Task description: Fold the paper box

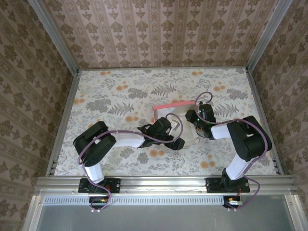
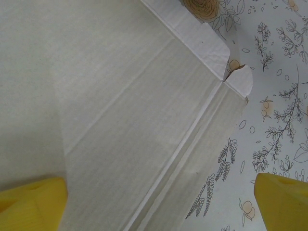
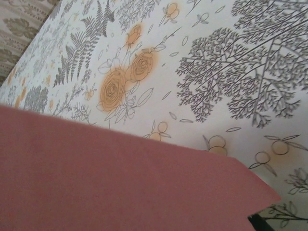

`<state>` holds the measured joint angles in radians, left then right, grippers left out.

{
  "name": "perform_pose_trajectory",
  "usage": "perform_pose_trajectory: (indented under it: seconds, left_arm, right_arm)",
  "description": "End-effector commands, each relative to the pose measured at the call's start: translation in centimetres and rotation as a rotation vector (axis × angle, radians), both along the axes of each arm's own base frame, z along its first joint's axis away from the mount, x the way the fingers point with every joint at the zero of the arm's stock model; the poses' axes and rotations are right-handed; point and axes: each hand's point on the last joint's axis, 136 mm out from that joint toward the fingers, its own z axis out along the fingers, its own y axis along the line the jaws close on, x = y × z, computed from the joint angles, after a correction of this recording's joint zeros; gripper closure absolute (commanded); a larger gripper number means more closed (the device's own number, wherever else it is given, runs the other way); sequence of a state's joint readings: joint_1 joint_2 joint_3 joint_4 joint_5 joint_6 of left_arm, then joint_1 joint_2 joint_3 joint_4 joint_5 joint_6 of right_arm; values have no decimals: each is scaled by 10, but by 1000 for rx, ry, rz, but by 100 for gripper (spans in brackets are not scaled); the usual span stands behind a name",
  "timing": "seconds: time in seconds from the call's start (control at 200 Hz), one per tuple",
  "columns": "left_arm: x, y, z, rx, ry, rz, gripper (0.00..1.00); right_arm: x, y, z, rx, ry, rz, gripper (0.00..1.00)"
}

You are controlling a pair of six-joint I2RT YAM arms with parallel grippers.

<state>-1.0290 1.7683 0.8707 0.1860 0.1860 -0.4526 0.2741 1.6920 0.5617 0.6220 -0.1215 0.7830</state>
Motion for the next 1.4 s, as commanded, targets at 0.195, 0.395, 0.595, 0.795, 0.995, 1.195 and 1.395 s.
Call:
perform_pose_trajectory:
  seconds: [0.195,0.395,0.595,0.795,0.995,1.195,1.395]
  left_arm:
    - [-3,3,-9,28,24,27,0]
    - [1,6,1,33,20,55,0]
    - [5,4,3,30,-1,55,0]
    - [5,-1,17,1,-3,45,0]
    - [10,0,32,13,-61,6,0]
    - [11,4,27,51,-71,-31,0]
    - [14,6,22,56,-88,-21,0]
  right_arm:
    - [-21,-1,6,-75,49,77,75]
    - [-42,-8,33,-134,88,130,74]
    - [-73,-35,78,-233,45,108,65]
    - [-83,-49,117,-268,-7,114,52]
    - [-69,-47,132,-307,-25,161,47]
    - [-45,-43,134,-356,14,215,47]
    - [-23,-49,126,-374,51,224,49]
